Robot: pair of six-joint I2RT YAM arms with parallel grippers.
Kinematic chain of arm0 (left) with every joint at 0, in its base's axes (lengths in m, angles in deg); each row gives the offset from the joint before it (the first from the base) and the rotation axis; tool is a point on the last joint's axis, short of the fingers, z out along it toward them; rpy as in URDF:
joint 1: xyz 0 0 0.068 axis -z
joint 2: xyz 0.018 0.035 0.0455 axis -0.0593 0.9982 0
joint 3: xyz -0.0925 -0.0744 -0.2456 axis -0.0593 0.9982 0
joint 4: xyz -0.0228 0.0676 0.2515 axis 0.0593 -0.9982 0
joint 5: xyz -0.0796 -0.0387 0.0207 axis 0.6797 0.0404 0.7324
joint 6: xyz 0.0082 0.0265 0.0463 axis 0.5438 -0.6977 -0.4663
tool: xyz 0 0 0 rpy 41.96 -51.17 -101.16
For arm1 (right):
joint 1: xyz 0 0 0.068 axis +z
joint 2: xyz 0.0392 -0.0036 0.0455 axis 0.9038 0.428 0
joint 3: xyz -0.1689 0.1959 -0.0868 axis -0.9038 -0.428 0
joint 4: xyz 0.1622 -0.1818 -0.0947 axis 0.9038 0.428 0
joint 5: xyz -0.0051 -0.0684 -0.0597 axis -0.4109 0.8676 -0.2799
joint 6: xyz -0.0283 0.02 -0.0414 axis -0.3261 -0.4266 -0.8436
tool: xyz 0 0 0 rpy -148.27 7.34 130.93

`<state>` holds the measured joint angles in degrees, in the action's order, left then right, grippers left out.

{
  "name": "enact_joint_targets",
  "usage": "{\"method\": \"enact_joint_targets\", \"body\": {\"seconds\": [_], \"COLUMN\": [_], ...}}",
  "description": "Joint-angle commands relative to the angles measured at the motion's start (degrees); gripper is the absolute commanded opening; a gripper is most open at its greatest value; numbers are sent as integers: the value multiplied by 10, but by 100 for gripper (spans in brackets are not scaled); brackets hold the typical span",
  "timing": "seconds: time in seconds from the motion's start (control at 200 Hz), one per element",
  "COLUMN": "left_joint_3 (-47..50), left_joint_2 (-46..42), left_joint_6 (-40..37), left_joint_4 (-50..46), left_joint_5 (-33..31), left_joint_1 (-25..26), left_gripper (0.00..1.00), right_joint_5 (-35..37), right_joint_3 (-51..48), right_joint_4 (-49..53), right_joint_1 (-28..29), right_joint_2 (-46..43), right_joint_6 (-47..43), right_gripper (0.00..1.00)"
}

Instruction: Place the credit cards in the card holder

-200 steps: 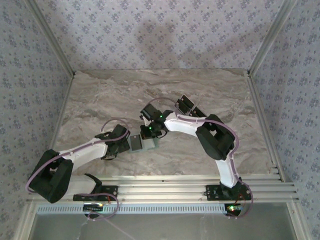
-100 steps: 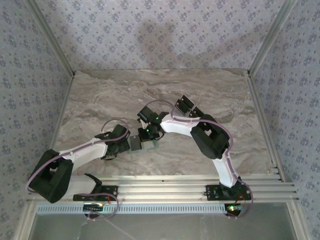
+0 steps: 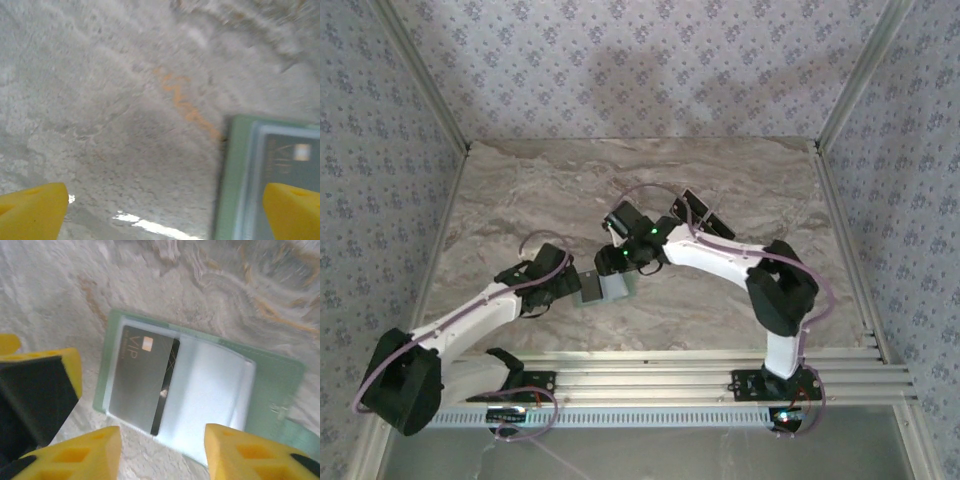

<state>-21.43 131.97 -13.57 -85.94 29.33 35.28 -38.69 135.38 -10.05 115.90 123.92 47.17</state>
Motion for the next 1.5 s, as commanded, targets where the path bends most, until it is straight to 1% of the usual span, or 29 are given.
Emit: {"method": "enact_joint_targets", "body": {"seconds": [0.0,0.105,0.265,0.635,0.67,0.705,0.755,0.8,0.839,0.864,0.924,1.059,1.079,1.229,1.319,1.494], "left_joint_3": [-22,-27,-31,-23,-22,-20,-20,-19,-17,-15,-6,22,27,48,55,59], "left_joint_2": [-14,-15,-12,-1,0,1,2,3,4,4,2,-1,0,16,27,44], "left_joint_6": [-18,-18,-20,-21,-20,-21,-21,-21,-25,-28,-37,-52,-52,-52,-53,-58], "left_joint_4": [-19,-22,-23,-11,-9,-9,-6,-3,3,12,40,133,147,218,241,256], "left_joint_5": [13,16,16,24,25,26,27,29,32,37,52,106,112,134,134,126], "left_joint_1": [-4,-5,-7,-6,-7,-7,-6,-6,-6,-6,-6,-7,-7,-7,-7,-7], "left_gripper": [100,100,100,100,100,100,100,100,100,100,100,100,100,100,100,100], "right_joint_5": [68,103,128,118,114,111,108,105,103,102,96,85,83,58,50,43], "right_joint_3": [-15,-6,9,14,15,14,15,13,9,6,-4,-30,-34,-65,-82,-95], "right_joint_4": [61,95,109,91,90,89,88,86,84,81,75,68,53,25,7,-6], "right_joint_1": [-6,-7,-7,-24,-26,-28,-31,-33,-35,-36,-38,-41,-42,-50,-56,-61], "right_joint_2": [-12,5,40,68,71,74,76,76,74,72,66,52,51,40,33,23], "right_joint_6": [-12,-32,-48,-48,-48,-48,-48,-48,-48,-47,-44,-34,-33,-28,-20,-13], "right_gripper": [57,59,59,47,45,40,30,18,12,9,6,5,5,4,4,4]}}
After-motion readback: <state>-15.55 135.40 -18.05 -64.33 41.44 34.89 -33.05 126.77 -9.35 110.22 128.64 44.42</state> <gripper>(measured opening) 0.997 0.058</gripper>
